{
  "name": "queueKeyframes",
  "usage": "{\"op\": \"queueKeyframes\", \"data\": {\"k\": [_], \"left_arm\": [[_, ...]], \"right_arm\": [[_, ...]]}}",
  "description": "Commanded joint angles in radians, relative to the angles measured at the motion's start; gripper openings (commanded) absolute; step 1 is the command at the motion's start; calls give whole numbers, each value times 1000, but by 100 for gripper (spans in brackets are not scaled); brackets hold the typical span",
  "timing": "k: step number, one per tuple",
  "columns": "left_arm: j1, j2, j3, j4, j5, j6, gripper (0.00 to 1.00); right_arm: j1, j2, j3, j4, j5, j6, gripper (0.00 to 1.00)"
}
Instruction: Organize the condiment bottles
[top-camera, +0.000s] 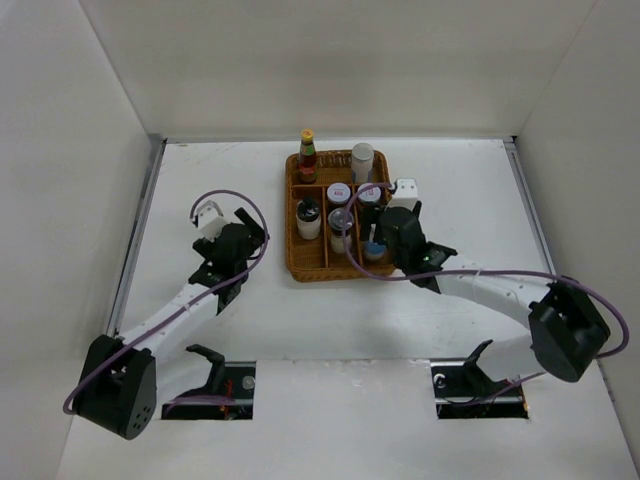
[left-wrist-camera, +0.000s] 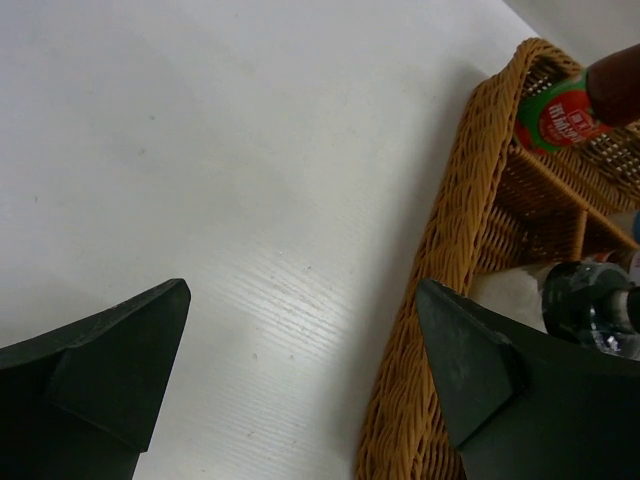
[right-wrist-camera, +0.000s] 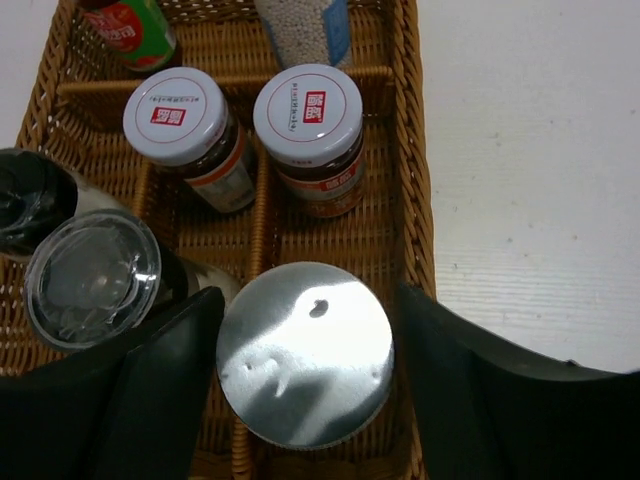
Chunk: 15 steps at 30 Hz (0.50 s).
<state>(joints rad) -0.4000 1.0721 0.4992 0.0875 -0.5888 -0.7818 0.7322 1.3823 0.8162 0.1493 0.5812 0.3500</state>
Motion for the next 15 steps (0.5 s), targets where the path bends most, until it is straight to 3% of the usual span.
{"op": "queueKeyframes", "data": {"k": [1,4,15], "left_arm": [[2,14,58,-14,6,-11,100],[0,25,76,-29,0,-8,100],[-6,51,133,-58,-3,-5,100]], "right_arm": [[20,-37,9,81,38,-25,89],[22,-107,1,76,65,-29,100],[-21,-511,-173,91,253,15,100]]}}
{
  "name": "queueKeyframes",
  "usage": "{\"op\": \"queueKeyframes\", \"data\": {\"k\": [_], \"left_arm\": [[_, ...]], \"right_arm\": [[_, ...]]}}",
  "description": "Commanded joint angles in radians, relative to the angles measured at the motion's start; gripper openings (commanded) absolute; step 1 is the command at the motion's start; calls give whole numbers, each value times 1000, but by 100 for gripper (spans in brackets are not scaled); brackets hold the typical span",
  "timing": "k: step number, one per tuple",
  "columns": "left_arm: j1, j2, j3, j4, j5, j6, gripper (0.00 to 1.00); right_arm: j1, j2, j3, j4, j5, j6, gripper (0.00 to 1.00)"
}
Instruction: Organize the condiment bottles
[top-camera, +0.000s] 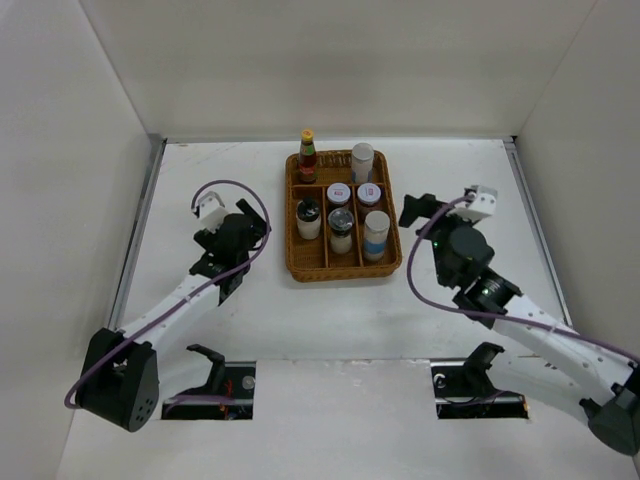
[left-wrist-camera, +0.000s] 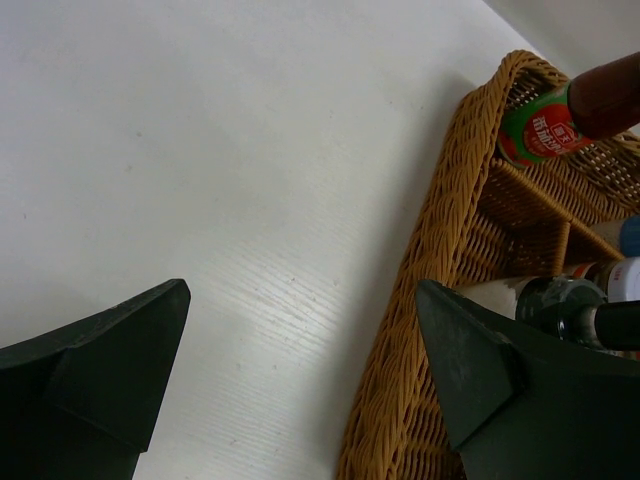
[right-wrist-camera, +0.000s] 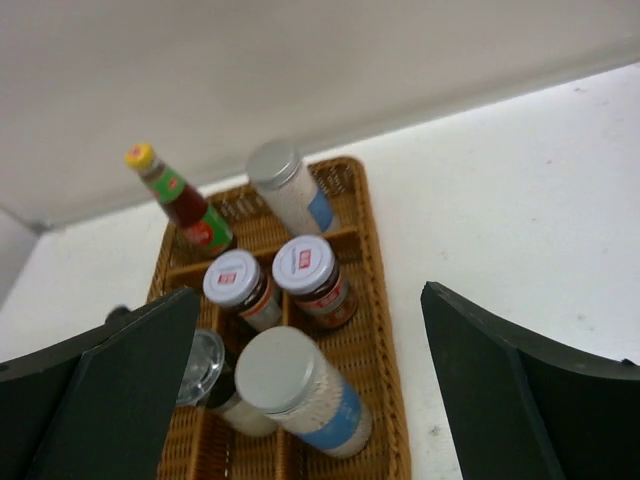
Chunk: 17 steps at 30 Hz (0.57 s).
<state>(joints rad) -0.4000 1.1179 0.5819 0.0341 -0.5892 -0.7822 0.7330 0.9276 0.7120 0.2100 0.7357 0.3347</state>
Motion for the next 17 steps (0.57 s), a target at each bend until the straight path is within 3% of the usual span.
{"op": "queueKeyframes", "data": {"k": [1,10,17], "left_arm": [[-6,8,55,-10,-3,-5,100],[14,6,53,-42,3,3,100],[20,43,64,-63,0,9,100]], "right_arm": [[-27,-85,-101,28,117,47,100],[-62,-234,-328,14,197,233,100],[-91,-178,-341,35,130,263,100]]}}
